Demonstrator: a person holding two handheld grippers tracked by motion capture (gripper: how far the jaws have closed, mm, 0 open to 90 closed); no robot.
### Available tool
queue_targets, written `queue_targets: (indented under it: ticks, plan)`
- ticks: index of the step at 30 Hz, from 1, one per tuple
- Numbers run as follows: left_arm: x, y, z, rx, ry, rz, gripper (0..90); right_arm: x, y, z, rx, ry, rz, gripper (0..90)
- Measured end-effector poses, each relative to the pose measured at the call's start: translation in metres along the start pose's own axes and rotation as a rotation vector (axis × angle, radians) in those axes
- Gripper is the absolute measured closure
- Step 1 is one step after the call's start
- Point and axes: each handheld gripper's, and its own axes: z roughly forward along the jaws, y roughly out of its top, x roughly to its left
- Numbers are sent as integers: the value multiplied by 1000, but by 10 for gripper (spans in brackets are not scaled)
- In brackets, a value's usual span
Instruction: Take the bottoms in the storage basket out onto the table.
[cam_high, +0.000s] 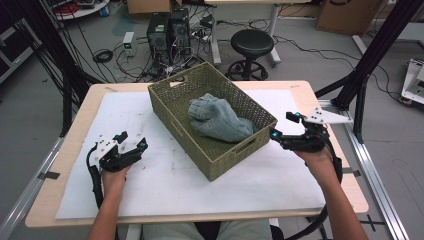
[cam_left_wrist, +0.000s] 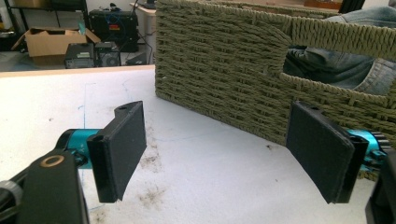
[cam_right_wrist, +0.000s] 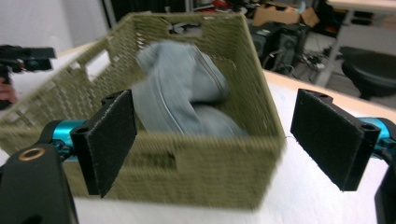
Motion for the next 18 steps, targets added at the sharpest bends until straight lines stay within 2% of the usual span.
queue_targets:
  ticks: [7, 16, 18]
  plan:
    - [1, 0, 0, -2, 2, -9, 206, 12, 43, 20, 11, 57, -64, 143]
    - [1, 0, 0, 0, 8, -13, 206, 23, 76, 52, 40, 133, -93, 143]
    - [1, 0, 0, 0, 11, -16, 206, 24, 83, 62, 61, 135, -101, 143]
